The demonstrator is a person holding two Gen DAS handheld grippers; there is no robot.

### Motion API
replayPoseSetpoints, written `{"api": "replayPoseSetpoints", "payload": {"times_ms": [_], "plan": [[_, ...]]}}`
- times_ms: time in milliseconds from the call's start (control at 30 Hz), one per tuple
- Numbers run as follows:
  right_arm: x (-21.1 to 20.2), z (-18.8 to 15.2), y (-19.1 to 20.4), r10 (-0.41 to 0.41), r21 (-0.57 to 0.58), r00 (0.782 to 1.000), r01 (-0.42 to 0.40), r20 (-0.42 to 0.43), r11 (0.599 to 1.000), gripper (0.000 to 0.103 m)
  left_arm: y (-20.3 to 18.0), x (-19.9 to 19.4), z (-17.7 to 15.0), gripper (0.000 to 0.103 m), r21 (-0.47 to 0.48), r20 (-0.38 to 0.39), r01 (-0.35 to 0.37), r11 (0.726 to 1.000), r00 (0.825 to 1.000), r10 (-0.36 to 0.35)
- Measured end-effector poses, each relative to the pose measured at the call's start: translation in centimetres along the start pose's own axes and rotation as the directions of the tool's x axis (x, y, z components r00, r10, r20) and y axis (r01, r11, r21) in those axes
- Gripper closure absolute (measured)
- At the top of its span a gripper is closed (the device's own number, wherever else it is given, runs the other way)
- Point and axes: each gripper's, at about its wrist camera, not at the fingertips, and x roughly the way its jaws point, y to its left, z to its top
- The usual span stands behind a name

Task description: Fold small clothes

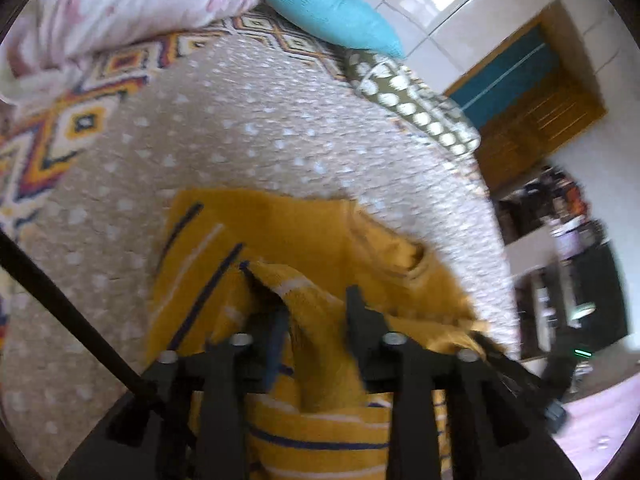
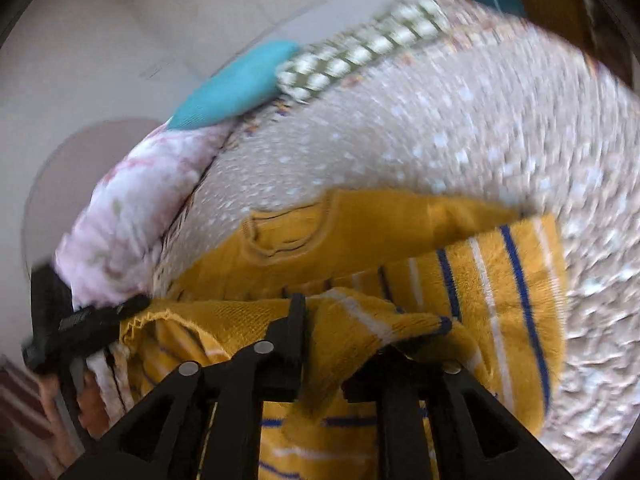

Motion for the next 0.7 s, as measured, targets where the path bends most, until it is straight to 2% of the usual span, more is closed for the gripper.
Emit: {"api": "replayPoseSetpoints", "payload": {"times_ms": [33, 100, 167, 200, 267, 367, 500, 567, 700], "plan": [[0.5, 0.3, -0.7, 0.014, 0.033, 1.0, -0.014, -0.006, 0.999, 0.083, 0.2, -0.3, 0.3, 0.056, -0.014, 0.007, 0.036, 0.999, 0.999, -0.036], [1.2, 1.1, -1.8, 0.03, 0.094, 1.0, -0.029, -0.004, 0.995, 0.069, 0.3, -1.5, 0.9, 0.03, -0.035, 0.058, 0.08, 0.996, 0.995, -0.078], [1.6, 1.7, -2.4, 0.036, 0.136, 0.999, -0.038, 0.015, 0.99, 0.058, 0.4, -2.8, 1.3, 0.021, -0.037, 0.113, 0.097, 0.995, 0.989, -0.092], [1.7, 2.0, -2.7, 0.053, 0.162, 0.998, -0.056, 0.025, 0.985, 0.052, 0.5, -3.5, 1.7, 0.019, -0.038, 0.133, 0.106, 0.994, 0.986, -0.1], [1.6, 2.3, -3.0, 0.055, 0.195, 0.997, -0.063, 0.045, 0.979, 0.047, 0.9, -4.0, 2.1, 0.019, -0.039, 0.138, 0.087, 0.995, 0.987, -0.081], [1.1, 3.1, -2.6, 0.009, 0.187, 0.998, -0.021, 0.062, 0.982, 0.043, 1.1, -4.5, 1.6, 0.019, 0.0, 0.127, 0.024, 1.0, 0.992, -0.024], [-1.8, 3.5, -2.4, -0.026, 0.142, 0.995, 0.012, 0.095, 0.99, 0.036, 1.5, -5.3, -0.5, 0.019, 0.101, 0.108, -0.07, 0.992, 0.992, 0.059], [-3.6, 2.9, -2.5, -0.036, 0.114, 0.995, 0.025, 0.097, 0.993, 0.036, 1.9, -5.4, -1.6, 0.019, 0.134, 0.092, -0.09, 0.987, 0.993, 0.078], [-7.3, -0.4, -3.0, -0.069, 0.021, 0.997, 0.068, 0.047, 0.997, 0.036, 2.8, -5.6, -5.2, 0.019, 0.21, 0.036, -0.094, 0.973, 0.995, 0.089]]}}
